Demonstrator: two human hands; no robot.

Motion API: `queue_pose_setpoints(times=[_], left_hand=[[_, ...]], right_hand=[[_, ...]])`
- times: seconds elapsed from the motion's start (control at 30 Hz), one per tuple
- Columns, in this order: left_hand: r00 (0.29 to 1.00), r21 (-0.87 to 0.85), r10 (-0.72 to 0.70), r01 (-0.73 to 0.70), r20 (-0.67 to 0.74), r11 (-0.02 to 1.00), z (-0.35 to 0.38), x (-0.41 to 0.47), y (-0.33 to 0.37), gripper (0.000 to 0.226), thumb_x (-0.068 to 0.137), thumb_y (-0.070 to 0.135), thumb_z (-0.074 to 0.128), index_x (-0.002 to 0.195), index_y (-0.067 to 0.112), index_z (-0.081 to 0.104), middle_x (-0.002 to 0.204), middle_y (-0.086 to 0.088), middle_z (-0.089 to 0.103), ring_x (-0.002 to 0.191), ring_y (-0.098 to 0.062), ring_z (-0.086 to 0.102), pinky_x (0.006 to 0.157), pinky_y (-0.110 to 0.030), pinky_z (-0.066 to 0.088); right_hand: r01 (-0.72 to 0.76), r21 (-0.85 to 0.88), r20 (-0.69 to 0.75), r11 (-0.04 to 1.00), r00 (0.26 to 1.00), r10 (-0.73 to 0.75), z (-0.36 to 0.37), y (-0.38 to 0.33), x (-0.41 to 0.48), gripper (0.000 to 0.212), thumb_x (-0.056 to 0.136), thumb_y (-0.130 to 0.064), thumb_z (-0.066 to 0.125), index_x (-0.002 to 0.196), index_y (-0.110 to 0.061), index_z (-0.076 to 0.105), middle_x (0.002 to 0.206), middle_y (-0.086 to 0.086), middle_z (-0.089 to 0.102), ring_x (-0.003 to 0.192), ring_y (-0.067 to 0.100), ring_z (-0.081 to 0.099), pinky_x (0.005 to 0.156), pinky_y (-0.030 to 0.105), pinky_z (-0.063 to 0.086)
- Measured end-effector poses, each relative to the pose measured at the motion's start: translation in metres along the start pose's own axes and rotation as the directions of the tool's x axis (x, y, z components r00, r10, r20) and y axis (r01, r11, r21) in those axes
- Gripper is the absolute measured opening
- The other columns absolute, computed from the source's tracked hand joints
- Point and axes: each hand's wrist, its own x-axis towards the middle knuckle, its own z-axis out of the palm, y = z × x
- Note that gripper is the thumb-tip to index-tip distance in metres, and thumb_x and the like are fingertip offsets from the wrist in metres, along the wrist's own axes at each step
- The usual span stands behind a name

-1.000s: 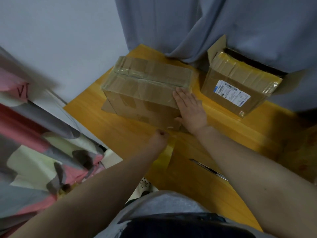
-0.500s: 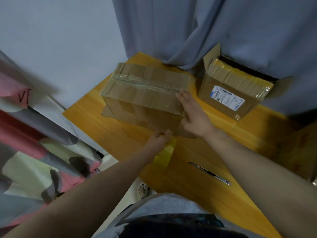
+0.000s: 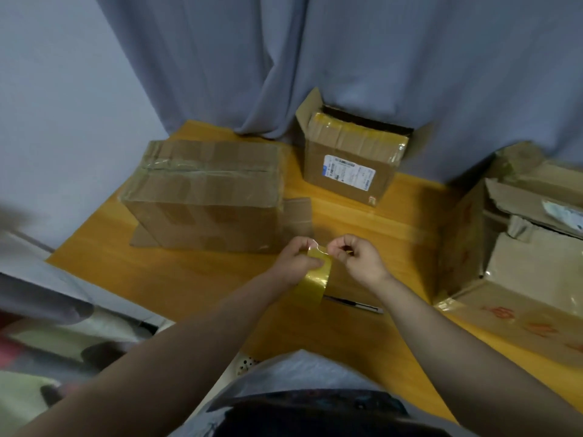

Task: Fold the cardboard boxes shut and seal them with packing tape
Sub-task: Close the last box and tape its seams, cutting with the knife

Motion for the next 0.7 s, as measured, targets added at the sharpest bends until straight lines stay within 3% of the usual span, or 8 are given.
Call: queue_pose_setpoints(times=[0.13, 0.2, 0.3, 0.37, 0.47, 0.57, 0.63, 0.7], left_hand=[[0.997, 0.058, -0.018, 0.014, 0.071, 0.998, 0.009, 0.005, 0.007, 0.038, 0.086, 0.016, 0.067, 0.120, 0.026, 0.052, 0.134, 0.000, 0.048, 0.122, -0.025, 0.049, 0.099, -0.041, 0.042], [0.995, 0.108, -0.020, 0.010, 0.095, 0.994, 0.012, 0.008, 0.010, 0.048, 0.087, 0.016, 0.066, 0.131, 0.025, 0.047, 0.135, -0.001, 0.043, 0.124, -0.022, 0.045, 0.100, -0.039, 0.042], [0.992, 0.075, -0.015, 0.006, 0.125, 0.997, 0.016, 0.012, 0.010, 0.029, 0.086, 0.014, 0.064, 0.109, 0.029, 0.053, 0.119, -0.005, 0.052, 0.102, -0.022, 0.052, 0.079, -0.032, 0.043], [0.990, -0.021, -0.055, 0.058, 0.134, 0.998, 0.018, 0.010, 0.014, 0.012, 0.089, 0.025, 0.063, 0.096, 0.030, 0.054, 0.103, -0.003, 0.057, 0.086, -0.021, 0.053, 0.069, -0.029, 0.042], [0.991, -0.035, -0.050, 0.055, 0.121, 0.998, 0.019, 0.013, 0.016, 0.023, 0.094, 0.046, 0.051, 0.106, 0.027, 0.054, 0.095, 0.000, 0.057, 0.082, -0.017, 0.054, 0.065, -0.029, 0.045], [0.996, 0.006, 0.016, -0.017, 0.090, 1.000, 0.018, 0.017, 0.015, 0.022, 0.100, 0.040, 0.041, 0.106, 0.022, 0.052, 0.081, 0.003, 0.054, 0.070, -0.010, 0.051, 0.060, -0.025, 0.043], [0.996, 0.014, 0.020, -0.022, 0.083, 1.000, 0.018, 0.019, 0.013, 0.021, 0.101, 0.039, 0.039, 0.105, 0.022, 0.051, 0.081, 0.003, 0.054, 0.070, -0.011, 0.051, 0.063, -0.026, 0.044], [0.998, 0.023, 0.013, -0.014, 0.069, 1.000, 0.019, 0.020, 0.011, 0.022, 0.101, 0.040, 0.038, 0.107, 0.024, 0.050, 0.088, 0.001, 0.054, 0.080, -0.015, 0.052, 0.072, -0.032, 0.046]], right_hand=[[0.064, -0.190, -0.127, 0.980, 0.988, -0.089, -0.005, 0.007, -0.005, 0.015, 0.094, -0.010, 0.056, 0.085, -0.020, 0.059, 0.088, -0.004, 0.064, 0.088, 0.016, 0.060, 0.078, 0.026, 0.046], [0.065, -0.193, -0.165, 0.979, 0.981, -0.098, -0.009, 0.011, -0.008, 0.017, 0.094, -0.012, 0.057, 0.082, -0.023, 0.060, 0.083, -0.007, 0.066, 0.086, 0.014, 0.061, 0.079, 0.028, 0.046], [0.062, -0.090, -0.192, 0.994, 0.978, -0.079, -0.015, 0.011, -0.008, 0.015, 0.092, -0.014, 0.061, 0.083, -0.023, 0.067, 0.076, -0.012, 0.066, 0.082, 0.010, 0.061, 0.078, 0.023, 0.045], [0.063, -0.023, -0.215, 0.998, 0.974, -0.066, -0.017, 0.010, -0.006, 0.012, 0.091, -0.013, 0.063, 0.086, -0.021, 0.071, 0.079, -0.011, 0.068, 0.085, 0.010, 0.062, 0.083, 0.024, 0.046], [0.051, 0.025, -0.241, 0.998, 0.970, -0.044, -0.017, 0.009, -0.007, 0.011, 0.089, -0.013, 0.065, 0.087, -0.016, 0.076, 0.086, -0.009, 0.070, 0.094, 0.011, 0.065, 0.092, 0.027, 0.048], [0.040, 0.017, -0.258, 0.999, 0.966, -0.034, -0.017, 0.010, -0.007, 0.018, 0.088, -0.016, 0.067, 0.074, -0.026, 0.073, 0.101, -0.006, 0.072, 0.102, 0.009, 0.064, 0.098, 0.033, 0.047], [0.040, 0.016, -0.261, 0.999, 0.965, -0.035, -0.018, 0.009, -0.007, 0.015, 0.088, -0.016, 0.067, 0.099, -0.025, 0.073, 0.099, -0.004, 0.073, 0.098, 0.007, 0.064, 0.095, 0.029, 0.048], [0.066, 0.017, -0.237, 0.998, 0.970, -0.061, -0.020, 0.007, -0.006, 0.053, 0.088, -0.014, 0.066, 0.134, -0.034, 0.047, 0.084, -0.006, 0.074, 0.087, 0.002, 0.065, 0.083, 0.010, 0.044]])
